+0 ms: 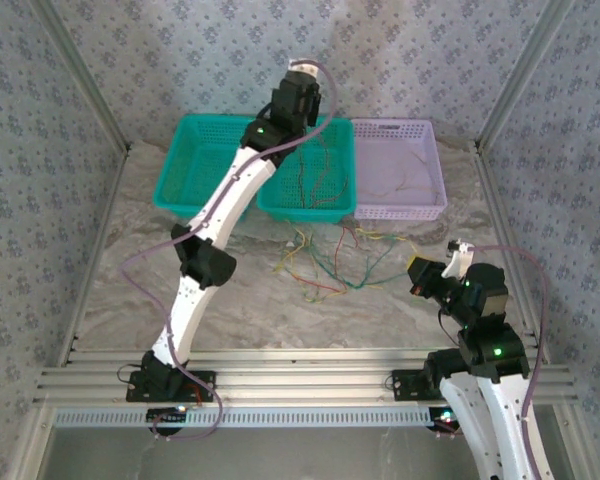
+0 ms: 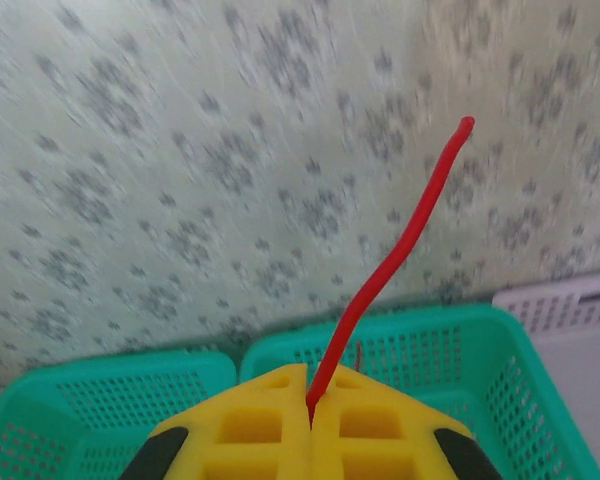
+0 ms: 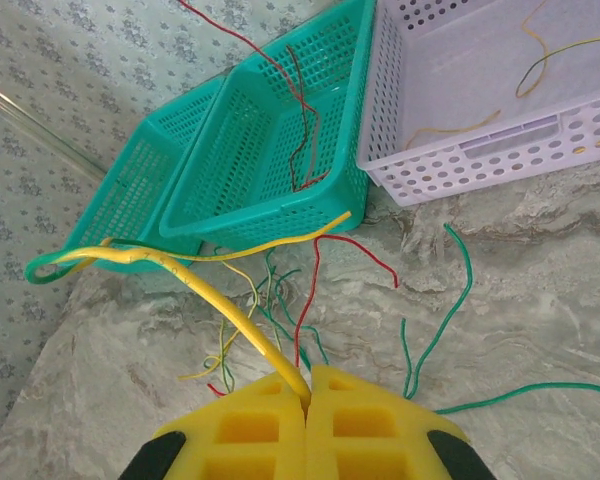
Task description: Untangle the cables
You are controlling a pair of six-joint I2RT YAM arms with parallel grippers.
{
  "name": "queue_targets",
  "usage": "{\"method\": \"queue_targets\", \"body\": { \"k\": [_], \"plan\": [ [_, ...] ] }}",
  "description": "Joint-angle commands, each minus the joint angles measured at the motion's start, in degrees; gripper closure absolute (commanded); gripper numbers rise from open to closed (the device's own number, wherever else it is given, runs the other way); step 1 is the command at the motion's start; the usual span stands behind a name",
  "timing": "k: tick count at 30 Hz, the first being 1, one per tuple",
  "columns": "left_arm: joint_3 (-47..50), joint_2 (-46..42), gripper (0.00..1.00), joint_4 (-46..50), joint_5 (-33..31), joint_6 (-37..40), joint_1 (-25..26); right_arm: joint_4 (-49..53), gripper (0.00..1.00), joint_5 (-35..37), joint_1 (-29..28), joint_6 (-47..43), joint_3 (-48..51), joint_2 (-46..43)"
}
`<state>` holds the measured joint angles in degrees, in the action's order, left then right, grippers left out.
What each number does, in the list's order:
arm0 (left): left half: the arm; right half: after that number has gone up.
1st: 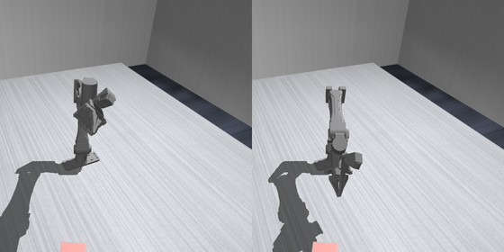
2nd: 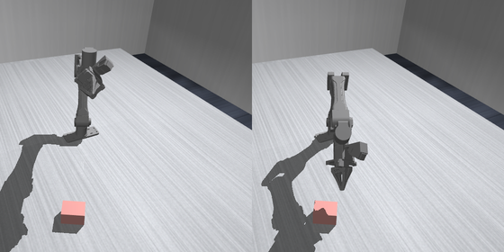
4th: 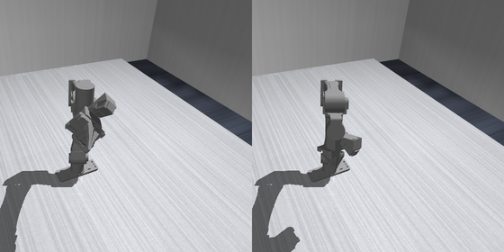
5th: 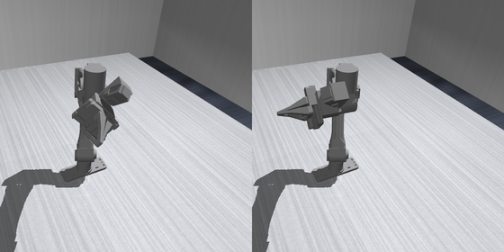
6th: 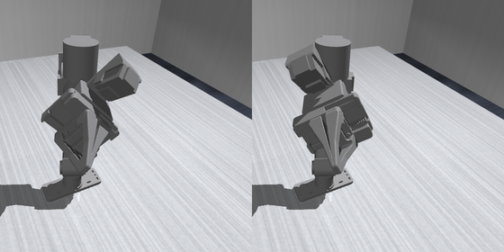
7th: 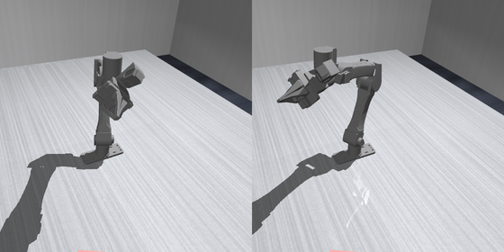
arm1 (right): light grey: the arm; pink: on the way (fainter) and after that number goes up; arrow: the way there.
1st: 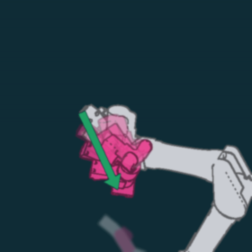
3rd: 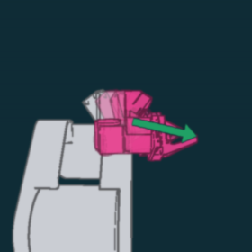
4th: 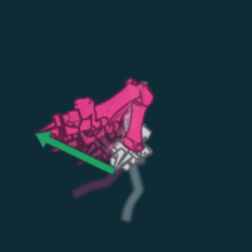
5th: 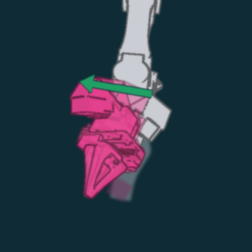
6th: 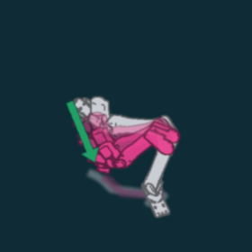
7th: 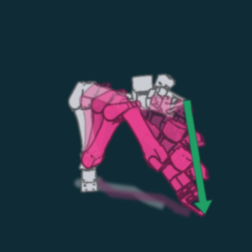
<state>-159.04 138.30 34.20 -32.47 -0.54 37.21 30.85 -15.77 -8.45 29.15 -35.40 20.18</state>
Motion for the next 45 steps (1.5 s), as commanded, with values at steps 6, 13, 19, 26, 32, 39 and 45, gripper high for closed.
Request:
{"method": "queue_targets", "body": {
  "k": [6,13,19,26,32,39,45],
  "plan": [
    [2.8,6.9,1.00,3.7,-0.6,-5.2,1.0,-0.9,1.00,1.4,-1.3,0.7,0.1,-0.1],
    [9.0,9.2,1.00,4.0,-0.6,-9.0,1.3,-0.8,1.00,2.0,-1.9,0.4,0.1,-0.2],
    [15.4,9.7,1.00,3.3,2.2,-12.2,1.1,-0.9,1.00,2.2,-2.4,0.5,0.0,-0.2],
    [18.1,11.5,1.00,4.4,4.8,-15.6,1.0,-0.5,1.00,3.0,-2.9,0.5,-0.9,0.0],
    [18.0,10.7,0.92,6.3,6.1,-15.6,0.8,0.1,1.00,3.6,-3.3,0.2,-2.4,0.4],
    [19.1,8.1,0.55,8.0,8.0,-15.4,0.0,1.0,1.00,4.5,-3.5,-0.2,-4.5,0.9],
    [23.0,2.4,0.39,7.3,9.9,-14.8,-0.2,1.6,1.00,4.7,-3.6,-0.1,-6.3,1.7]
  ]
}}
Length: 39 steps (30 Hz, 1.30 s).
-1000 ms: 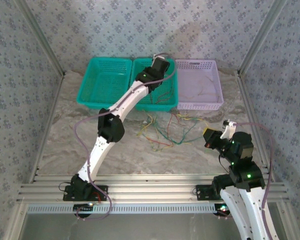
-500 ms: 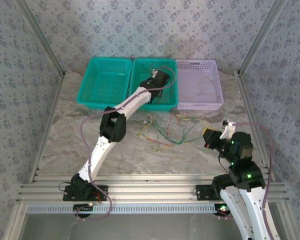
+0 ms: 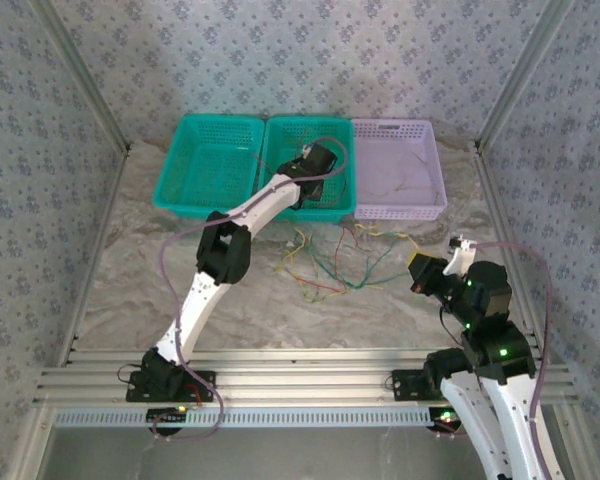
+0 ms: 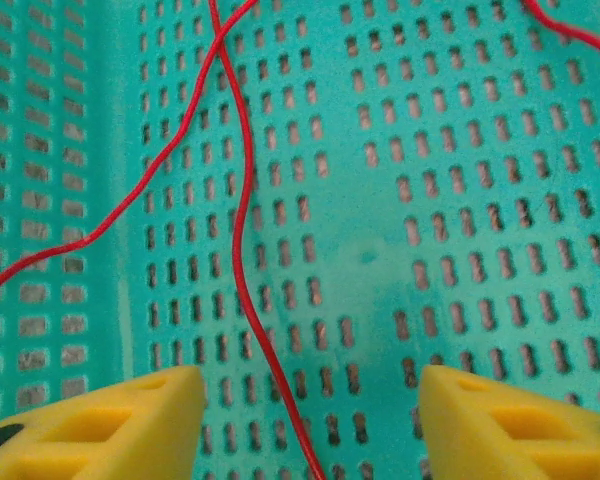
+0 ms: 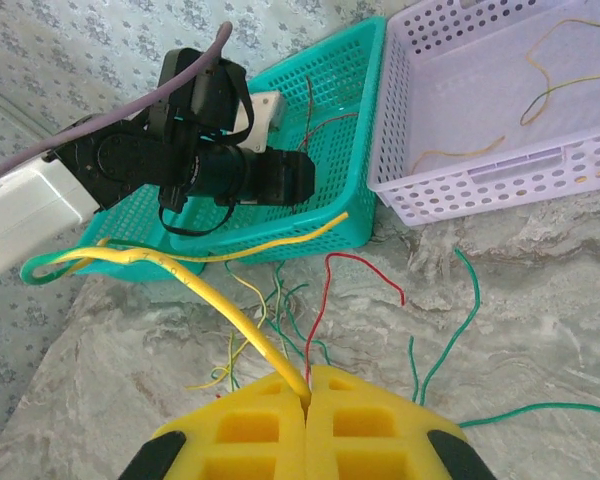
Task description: Untangle the cables
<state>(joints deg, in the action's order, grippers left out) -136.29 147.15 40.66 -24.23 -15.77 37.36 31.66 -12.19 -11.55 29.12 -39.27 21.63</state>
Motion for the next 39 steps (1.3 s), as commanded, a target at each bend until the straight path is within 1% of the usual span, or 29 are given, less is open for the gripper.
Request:
{"method": "queue_targets", "body": {
  "k": [1,2,6,7,10,13,15,17,20,21,23,24,28,31,34,36,39],
  "plan": [
    [0.4,-7.3,0.38,1.1,1.9,0.5,-0.4,0.9,1.00,1.1,-0.5,-0.1,-2.7,0.3],
    [0.6,-8.4,0.35,1.3,2.3,0.5,-0.4,1.1,1.00,1.2,-0.5,-0.1,-3.1,0.4],
    [0.2,-12.3,0.31,2.9,4.5,0.4,-0.4,1.8,1.00,1.8,-0.5,-0.5,-4.7,0.7],
    [-0.2,-13.0,0.28,3.5,5.0,0.3,-0.3,1.9,1.00,2.1,-0.5,-0.8,-5.2,0.9],
    [-3.5,-14.7,0.26,6.7,6.7,0.3,-0.3,2.5,1.00,2.6,-0.5,-1.5,-7.0,2.6],
    [-6.9,-16.6,0.25,9.9,7.5,0.1,-0.4,5.3,1.00,3.7,-0.5,-1.7,-9.4,6.4],
    [-7.8,-18.7,0.21,11.4,8.4,-0.5,-0.7,7.0,1.00,3.9,-0.5,-0.8,-11.3,10.4],
    [-7.6,-21.2,0.20,12.4,10.5,-1.8,-1.5,9.0,1.00,4.0,-0.5,-1.8,-14.3,15.5],
    [-5.1,-26.4,0.13,13.2,13.1,-3.2,-2.9,9.7,1.00,4.5,-0.3,-3.2,-18.6,22.6],
    [-2.6,-29.0,0.06,12.4,13.2,-3.4,-3.2,9.1,1.00,5.1,-0.2,-3.4,-20.0,24.5],
    [3.7,-34.5,0.04,10.3,13.0,-4.0,-3.5,7.8,1.00,6.3,0.3,-3.9,-22.9,28.4],
    [7.6,-37.7,0.01,8.7,12.9,-4.3,-3.5,7.7,1.00,7.0,0.7,-4.2,-24.8,30.7],
    [24.0,-50.1,0.00,2.3,12.9,-6.5,-3.3,6.3,1.00,6.3,4.6,-3.8,-31.7,39.9],
    [38.8,-60.2,0.00,-4.0,11.7,-8.4,-3.2,3.4,1.00,6.2,8.1,-1.1,-33.5,44.9],
    [51.8,-69.8,0.00,-8.7,9.7,-9.6,-2.4,-1.2,1.00,7.4,9.9,2.2,-34.7,49.5],
    [58.2,-75.0,0.00,-9.6,9.4,-10.0,-1.8,-3.0,1.00,9.1,10.4,2.5,-36.9,53.6],
    [65.3,-81.5,0.00,-8.6,7.7,-10.6,-0.3,-4.3,1.00,9.2,11.4,2.8,-41.8,61.4]
  ]
}}
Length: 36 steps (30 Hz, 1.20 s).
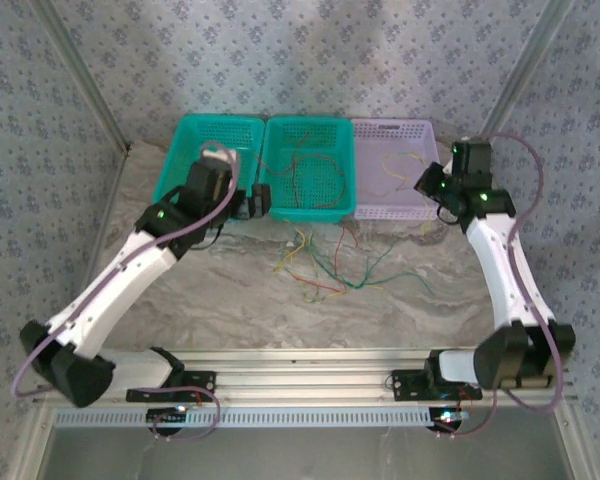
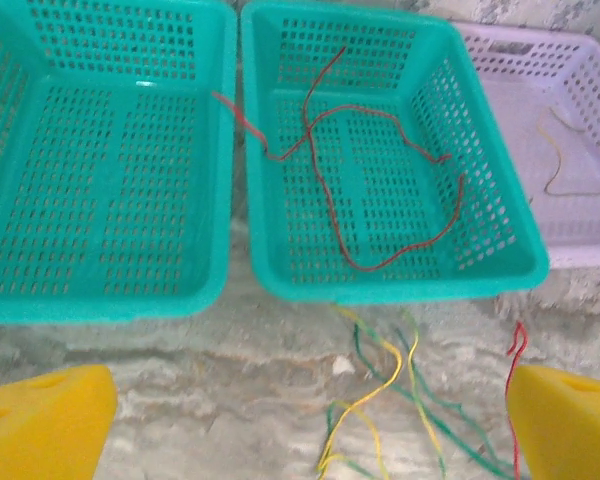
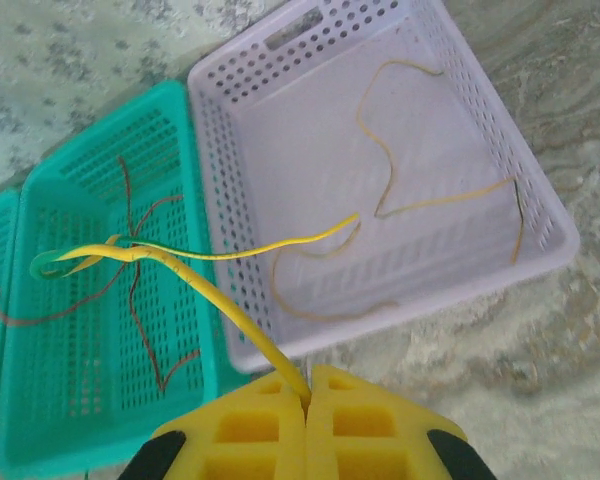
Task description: Untangle the cables
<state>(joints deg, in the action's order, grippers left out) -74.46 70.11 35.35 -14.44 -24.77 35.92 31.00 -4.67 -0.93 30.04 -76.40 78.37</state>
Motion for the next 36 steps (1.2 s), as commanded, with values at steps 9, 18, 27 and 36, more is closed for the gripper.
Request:
{"method": "queue_targets", "body": {
  "k": [9,18,27,36],
  "plan": [
    [17.2,-19.7,0.00,1.1,-6.7,-6.7,4.6,-3.6,1.00,2.6,1.4,0.8,-18.8,22.7],
    [26.0,-26.0,0.00,3.3,-9.1,-12.2,6.7,0.9,1.00,1.5,0.9,-3.0,-30.7,36.8],
    [29.7,-26.2,0.00,3.2,-11.6,-16.3,9.1,8.8,1.00,-0.2,1.2,-6.1,-42.4,49.1],
    [31.7,-24.5,0.00,3.1,-11.8,-18.9,10.6,10.7,0.79,-1.7,1.6,-6.0,-45.3,51.4]
  ]
}}
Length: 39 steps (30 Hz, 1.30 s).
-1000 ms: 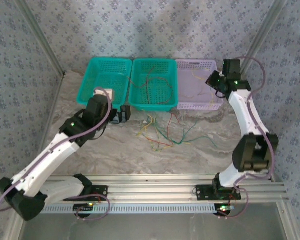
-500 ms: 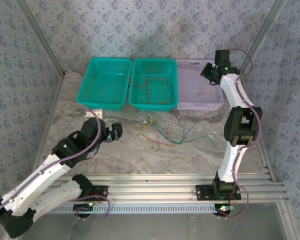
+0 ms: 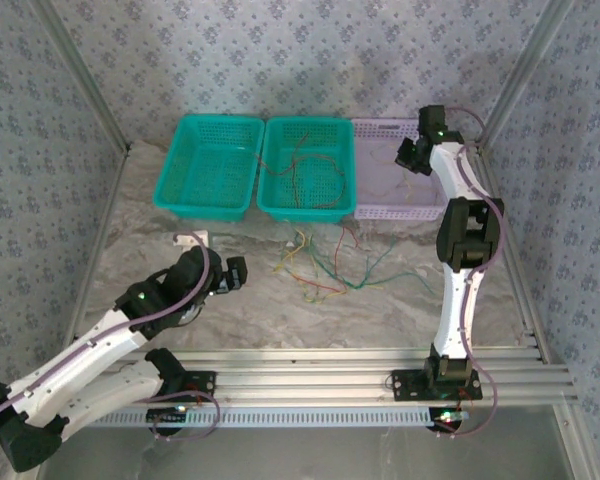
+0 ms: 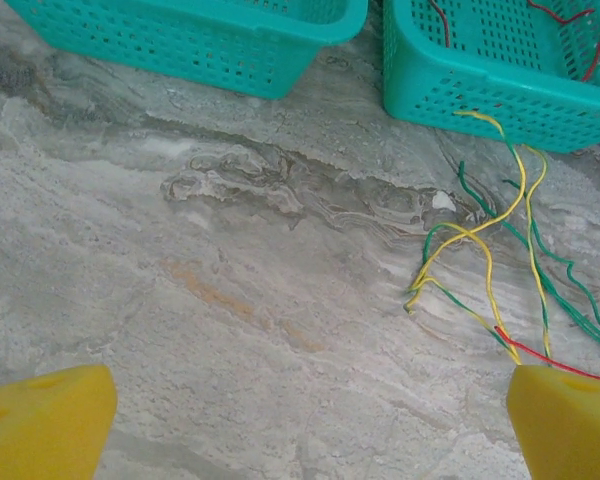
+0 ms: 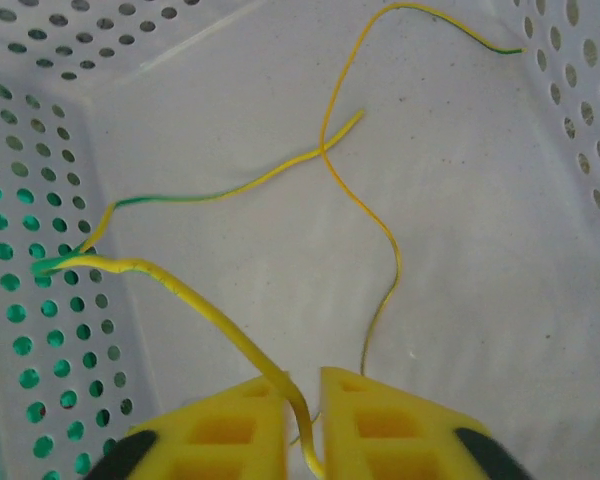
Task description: Untangle the cables
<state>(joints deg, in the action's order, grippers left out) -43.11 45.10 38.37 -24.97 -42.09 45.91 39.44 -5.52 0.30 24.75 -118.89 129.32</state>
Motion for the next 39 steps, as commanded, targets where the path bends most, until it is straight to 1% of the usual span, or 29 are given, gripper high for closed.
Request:
{"method": "queue_targets", "body": {
  "k": [1,5,9,11,13,17,21,24,28,31,34,36,39],
  "plan": [
    [0.4,0.7,0.00,-0.1,-1.2,-1.7,0.8,2.3,0.78,-0.9,0.4,-0.8,-2.9,0.2],
    [0.3,1.9,0.00,-0.8,-1.2,-1.9,1.2,2.9,0.77,-0.1,0.1,-1.9,-3.1,-1.0],
    [-0.4,3.3,0.00,-1.3,-1.4,-1.9,1.7,2.6,0.65,0.5,0.1,-0.7,-2.0,-4.5],
    [-0.6,4.1,0.00,-1.7,-1.3,-1.9,2.0,-0.2,0.61,0.5,-0.1,0.5,-0.1,-8.1],
    [-0.7,5.2,0.00,-2.2,-0.9,-2.1,2.3,-2.4,0.58,-1.2,-1.1,1.7,2.6,-12.9],
    [-0.6,8.0,0.00,-3.6,-0.3,-2.9,3.2,-10.8,0.48,-6.9,-4.7,4.3,14.7,-24.8],
    [-0.4,10.5,0.00,-5.8,0.9,-3.5,4.0,-13.0,0.46,-7.7,-9.9,3.3,26.5,-35.6],
    [-0.1,12.2,0.00,-8.0,2.4,-4.0,4.5,-17.1,0.43,-9.2,-13.8,4.1,37.7,-44.4],
    [0.3,14.9,0.00,-11.1,4.8,-4.8,5.4,-16.4,0.42,-9.7,-20.0,2.4,49.5,-53.5],
    [0.4,17.4,0.00,-12.9,5.6,-5.6,6.4,-16.5,0.42,-9.4,-24.5,2.8,59.7,-59.4],
    [0.5,19.7,0.00,-14.4,6.2,-6.1,6.9,-17.1,0.42,-8.2,-28.9,3.4,67.1,-64.7],
    [0.6,21.0,0.00,-15.5,6.3,-6.4,6.9,-17.6,0.41,-6.9,-31.7,4.0,70.5,-66.8],
    [0.5,22.8,0.00,-16.8,6.8,-6.7,6.9,-17.7,0.41,-5.0,-34.7,3.7,73.4,-67.5]
  ]
}}
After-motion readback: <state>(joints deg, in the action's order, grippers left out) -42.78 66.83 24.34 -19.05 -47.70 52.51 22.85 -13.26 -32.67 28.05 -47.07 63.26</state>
